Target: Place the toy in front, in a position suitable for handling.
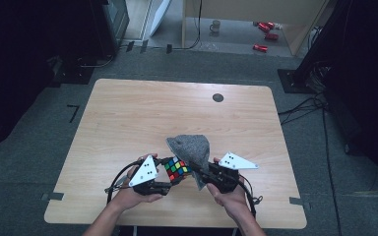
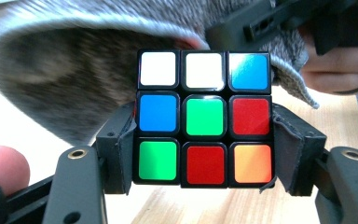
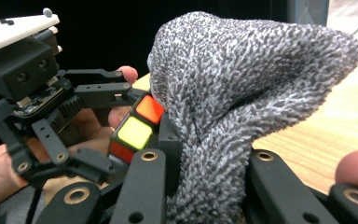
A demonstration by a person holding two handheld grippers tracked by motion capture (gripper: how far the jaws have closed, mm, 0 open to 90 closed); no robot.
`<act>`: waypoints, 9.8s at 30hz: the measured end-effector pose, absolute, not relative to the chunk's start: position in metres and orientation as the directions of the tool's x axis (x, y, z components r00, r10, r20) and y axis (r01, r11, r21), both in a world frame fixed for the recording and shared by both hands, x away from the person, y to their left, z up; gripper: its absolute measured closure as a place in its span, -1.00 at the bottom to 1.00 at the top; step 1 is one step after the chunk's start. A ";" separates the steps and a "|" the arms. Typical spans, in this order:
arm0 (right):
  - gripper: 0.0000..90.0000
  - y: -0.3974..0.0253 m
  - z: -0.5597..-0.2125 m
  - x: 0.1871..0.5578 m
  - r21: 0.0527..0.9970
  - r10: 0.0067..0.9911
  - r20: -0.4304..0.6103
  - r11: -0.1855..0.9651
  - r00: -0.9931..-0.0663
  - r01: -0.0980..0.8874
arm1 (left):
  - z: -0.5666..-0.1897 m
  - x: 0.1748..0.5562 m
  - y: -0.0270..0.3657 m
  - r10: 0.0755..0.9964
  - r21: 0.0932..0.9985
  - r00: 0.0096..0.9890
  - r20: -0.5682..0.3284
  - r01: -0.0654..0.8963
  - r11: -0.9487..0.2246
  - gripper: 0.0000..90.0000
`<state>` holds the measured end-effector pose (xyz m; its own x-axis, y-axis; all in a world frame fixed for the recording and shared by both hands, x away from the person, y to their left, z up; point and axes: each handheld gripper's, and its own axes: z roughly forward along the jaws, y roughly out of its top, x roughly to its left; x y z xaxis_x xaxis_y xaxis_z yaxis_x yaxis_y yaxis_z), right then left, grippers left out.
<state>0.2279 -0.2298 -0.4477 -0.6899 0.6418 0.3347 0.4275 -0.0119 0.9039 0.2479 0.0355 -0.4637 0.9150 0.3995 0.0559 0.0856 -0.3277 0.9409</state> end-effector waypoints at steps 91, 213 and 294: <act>0.70 -0.179 -0.479 0.211 0.921 0.531 0.273 0.098 -0.802 0.378 | -0.441 0.261 0.062 0.367 0.975 0.908 -0.201 0.223 -0.018 -0.21; -0.68 -0.287 -0.471 0.224 0.902 0.843 0.134 0.115 -0.522 0.417 | -0.451 0.281 0.027 0.343 0.959 0.915 -0.212 0.262 -0.107 -0.21; -0.23 -0.246 -0.477 0.214 0.942 0.767 -0.245 0.332 -0.594 0.040 | -0.445 0.296 0.035 0.319 0.805 0.768 -0.556 0.593 -0.025 -0.30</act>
